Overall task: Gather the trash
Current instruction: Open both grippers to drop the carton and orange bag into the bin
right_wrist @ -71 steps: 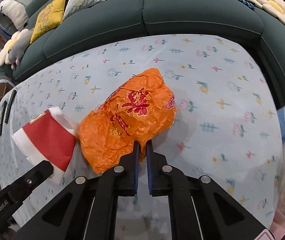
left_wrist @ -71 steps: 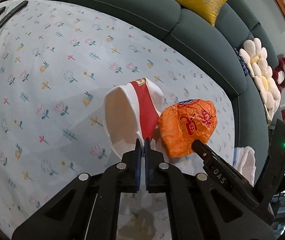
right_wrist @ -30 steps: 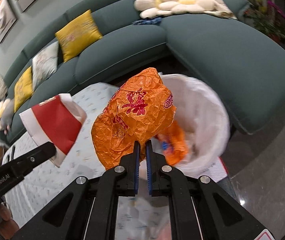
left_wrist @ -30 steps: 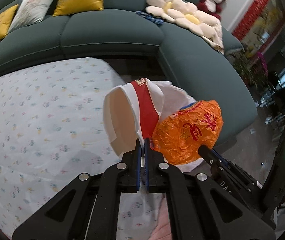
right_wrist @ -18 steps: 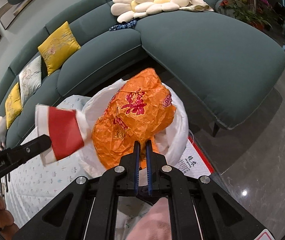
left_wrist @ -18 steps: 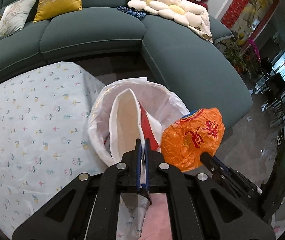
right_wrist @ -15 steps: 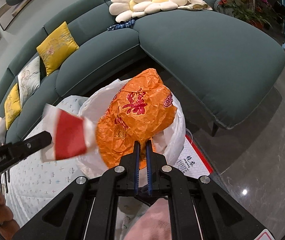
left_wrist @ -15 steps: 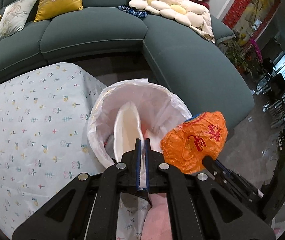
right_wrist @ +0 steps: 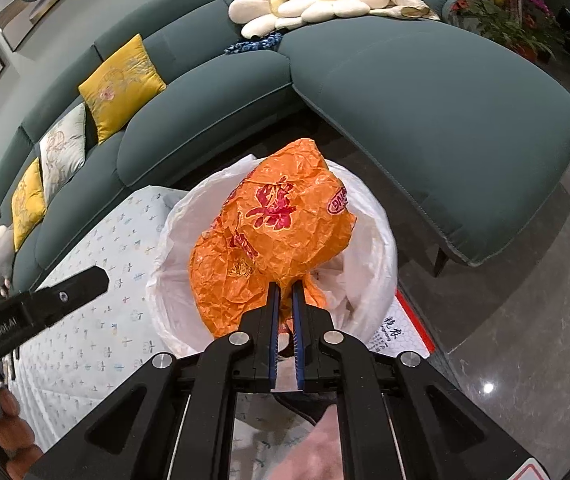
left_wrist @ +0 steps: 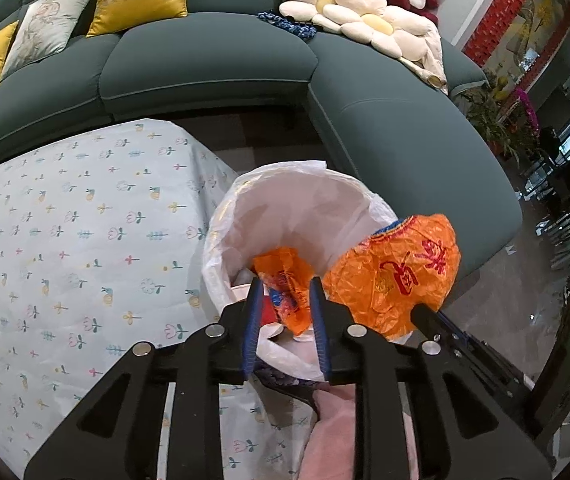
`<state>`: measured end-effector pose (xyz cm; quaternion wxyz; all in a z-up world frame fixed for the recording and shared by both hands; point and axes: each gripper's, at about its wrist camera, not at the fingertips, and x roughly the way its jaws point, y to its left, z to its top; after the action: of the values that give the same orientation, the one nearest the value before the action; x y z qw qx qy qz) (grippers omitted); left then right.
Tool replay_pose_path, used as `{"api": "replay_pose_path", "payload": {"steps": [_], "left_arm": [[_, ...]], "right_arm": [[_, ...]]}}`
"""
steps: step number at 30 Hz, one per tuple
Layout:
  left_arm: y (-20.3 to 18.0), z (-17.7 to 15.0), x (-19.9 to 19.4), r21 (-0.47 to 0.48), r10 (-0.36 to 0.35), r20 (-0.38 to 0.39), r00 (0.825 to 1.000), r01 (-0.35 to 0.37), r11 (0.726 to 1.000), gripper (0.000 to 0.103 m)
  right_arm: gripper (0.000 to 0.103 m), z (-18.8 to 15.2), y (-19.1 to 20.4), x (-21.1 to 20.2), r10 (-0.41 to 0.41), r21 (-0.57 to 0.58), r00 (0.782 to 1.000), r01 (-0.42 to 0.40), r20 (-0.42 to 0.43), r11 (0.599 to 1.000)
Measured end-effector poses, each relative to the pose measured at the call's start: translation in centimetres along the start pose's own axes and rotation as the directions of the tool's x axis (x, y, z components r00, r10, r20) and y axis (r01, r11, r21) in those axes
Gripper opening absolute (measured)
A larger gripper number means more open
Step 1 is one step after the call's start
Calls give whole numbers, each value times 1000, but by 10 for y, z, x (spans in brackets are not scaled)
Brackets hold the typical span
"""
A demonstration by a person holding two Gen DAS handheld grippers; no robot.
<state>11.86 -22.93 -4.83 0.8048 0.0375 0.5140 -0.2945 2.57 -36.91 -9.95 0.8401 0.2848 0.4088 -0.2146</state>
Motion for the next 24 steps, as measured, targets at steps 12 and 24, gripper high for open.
{"api": "replay_pose_path", "payload": {"steps": [12, 24], "left_arm": [[22, -5, -7, -29, 45, 14, 999, -45, 999, 30], [41, -11, -15, -56, 95, 26, 995, -94, 994, 47]], "right_arm": [[6, 6, 29, 5, 2, -75, 1000, -2, -7, 997], [19, 13, 50, -1, -4, -121, 1000, 6, 13, 993]]}}
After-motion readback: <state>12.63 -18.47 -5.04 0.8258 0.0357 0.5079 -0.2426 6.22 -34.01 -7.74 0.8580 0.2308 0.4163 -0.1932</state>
